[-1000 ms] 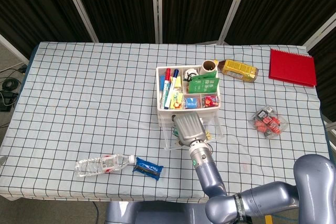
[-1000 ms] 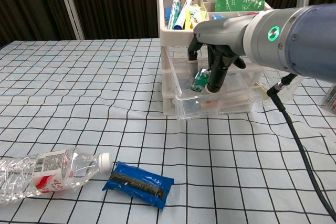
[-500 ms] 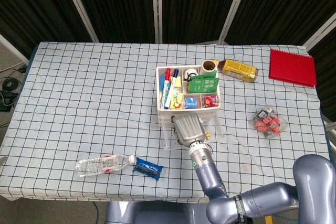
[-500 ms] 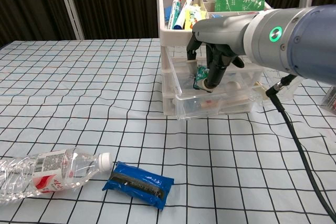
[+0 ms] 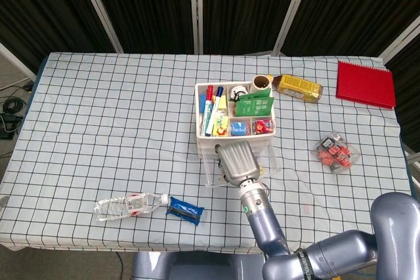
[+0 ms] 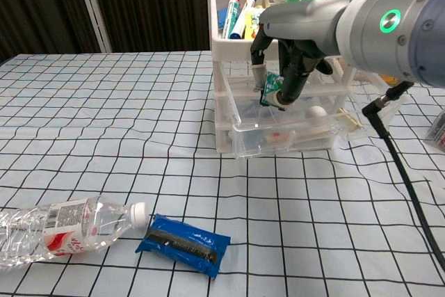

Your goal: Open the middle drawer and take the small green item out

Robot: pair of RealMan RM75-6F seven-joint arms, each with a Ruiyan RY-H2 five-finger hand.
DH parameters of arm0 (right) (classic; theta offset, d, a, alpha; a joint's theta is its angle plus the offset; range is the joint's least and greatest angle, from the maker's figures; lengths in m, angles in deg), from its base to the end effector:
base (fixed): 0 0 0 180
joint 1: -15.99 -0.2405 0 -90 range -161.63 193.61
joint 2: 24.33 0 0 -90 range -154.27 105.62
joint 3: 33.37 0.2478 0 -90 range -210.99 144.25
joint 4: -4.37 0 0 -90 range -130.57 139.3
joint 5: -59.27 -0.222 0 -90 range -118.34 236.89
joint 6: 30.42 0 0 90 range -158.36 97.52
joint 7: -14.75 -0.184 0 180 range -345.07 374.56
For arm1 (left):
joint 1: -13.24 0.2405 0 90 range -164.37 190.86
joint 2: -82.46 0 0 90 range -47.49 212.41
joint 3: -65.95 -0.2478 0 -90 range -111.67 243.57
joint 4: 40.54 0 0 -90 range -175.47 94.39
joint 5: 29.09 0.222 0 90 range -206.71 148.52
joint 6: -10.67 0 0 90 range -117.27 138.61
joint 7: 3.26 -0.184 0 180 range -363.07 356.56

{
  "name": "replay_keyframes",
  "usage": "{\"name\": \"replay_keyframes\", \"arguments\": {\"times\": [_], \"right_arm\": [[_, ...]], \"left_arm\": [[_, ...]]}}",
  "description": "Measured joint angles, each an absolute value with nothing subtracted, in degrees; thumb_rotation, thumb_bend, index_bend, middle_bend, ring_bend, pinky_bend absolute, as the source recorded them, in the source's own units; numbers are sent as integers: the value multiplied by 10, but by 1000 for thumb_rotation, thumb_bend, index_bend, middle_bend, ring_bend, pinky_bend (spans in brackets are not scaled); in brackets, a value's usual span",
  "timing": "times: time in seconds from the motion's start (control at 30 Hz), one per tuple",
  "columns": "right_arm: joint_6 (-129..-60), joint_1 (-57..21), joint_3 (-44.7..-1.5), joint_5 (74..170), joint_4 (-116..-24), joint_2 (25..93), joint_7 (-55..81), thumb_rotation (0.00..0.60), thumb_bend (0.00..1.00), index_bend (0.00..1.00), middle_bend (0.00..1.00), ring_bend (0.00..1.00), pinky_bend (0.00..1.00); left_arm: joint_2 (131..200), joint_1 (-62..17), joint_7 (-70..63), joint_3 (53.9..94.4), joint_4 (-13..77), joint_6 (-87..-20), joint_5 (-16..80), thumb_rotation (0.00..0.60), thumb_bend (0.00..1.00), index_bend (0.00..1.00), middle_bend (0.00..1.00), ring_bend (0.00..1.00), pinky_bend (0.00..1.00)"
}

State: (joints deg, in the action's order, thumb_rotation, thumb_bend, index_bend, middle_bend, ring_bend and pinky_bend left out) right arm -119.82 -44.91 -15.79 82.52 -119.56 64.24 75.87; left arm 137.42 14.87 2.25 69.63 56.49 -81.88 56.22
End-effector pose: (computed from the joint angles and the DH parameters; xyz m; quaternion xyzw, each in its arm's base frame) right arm 0.0036 -0.3100 0.0020 0.7345 -0.3742 0.3065 0.4760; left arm -0.3150 0.1877 0.2111 -0.5400 -0.3787 -0.4046 0.6334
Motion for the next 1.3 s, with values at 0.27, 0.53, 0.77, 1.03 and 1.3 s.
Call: {"name": "replay_keyframes", "arguments": {"times": [0.27,0.53,0.77,1.03,1.3], "right_arm": [[-1231,-443,-157,849,-1232,617,766,600,384,614,1000,1000,769],[-1257,-430,-151,860,-1269,580,769,600,384,619,1000,1000,769],[-1265,-415,-142,868,-1288,541,757,600,385,622,1000,1000,769],[-1261,-388,-135,865,-1295,480,737,600,384,621,1000,1000,769],[-1221,-330,-145,867,-1272,400,664,600,384,622,1000,1000,769]], "left_arm": [[1375,148,17,696,566,-818,563,600,71,0,0,0,0],[1376,149,14,695,567,-821,566,600,72,0,0,0,0],[1377,150,12,694,568,-822,567,600,71,0,0,0,0],[1377,150,9,694,569,-823,568,600,72,0,0,0,0],[1378,153,1,692,572,-831,576,600,71,0,0,0,0]]}}
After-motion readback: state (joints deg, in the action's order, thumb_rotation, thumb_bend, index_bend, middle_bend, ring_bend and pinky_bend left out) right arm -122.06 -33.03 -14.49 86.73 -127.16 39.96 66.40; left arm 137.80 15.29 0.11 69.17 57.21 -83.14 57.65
